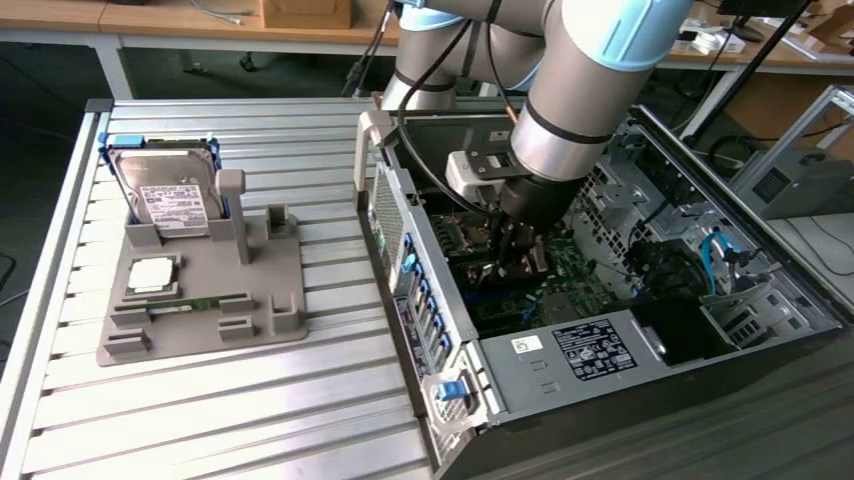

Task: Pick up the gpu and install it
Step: 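Insert the gpu into the slot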

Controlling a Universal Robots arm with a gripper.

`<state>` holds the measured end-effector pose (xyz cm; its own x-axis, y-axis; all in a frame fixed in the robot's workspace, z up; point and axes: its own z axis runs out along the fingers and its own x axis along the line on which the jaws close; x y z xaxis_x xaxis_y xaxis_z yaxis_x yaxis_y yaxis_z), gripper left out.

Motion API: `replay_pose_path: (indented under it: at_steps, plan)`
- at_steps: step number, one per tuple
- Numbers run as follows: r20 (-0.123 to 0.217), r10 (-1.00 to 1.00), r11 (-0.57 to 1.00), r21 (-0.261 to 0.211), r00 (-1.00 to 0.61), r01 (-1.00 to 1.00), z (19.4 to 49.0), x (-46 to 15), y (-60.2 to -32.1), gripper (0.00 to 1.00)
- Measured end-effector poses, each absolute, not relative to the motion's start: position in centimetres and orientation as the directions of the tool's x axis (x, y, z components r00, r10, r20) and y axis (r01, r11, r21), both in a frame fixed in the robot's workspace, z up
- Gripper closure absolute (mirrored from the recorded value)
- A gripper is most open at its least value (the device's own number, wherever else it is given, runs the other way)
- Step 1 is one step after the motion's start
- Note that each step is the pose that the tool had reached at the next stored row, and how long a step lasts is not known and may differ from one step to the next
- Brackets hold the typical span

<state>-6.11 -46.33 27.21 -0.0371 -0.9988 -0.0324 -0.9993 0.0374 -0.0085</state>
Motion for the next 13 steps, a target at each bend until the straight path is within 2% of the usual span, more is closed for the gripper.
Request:
replay_pose_path:
  at_steps: [13]
  plan:
    - [-0.032, -0.999, 0.038, -0.008, -0.037, -0.999, 26.91, -6.28, -46.41, 0.73]
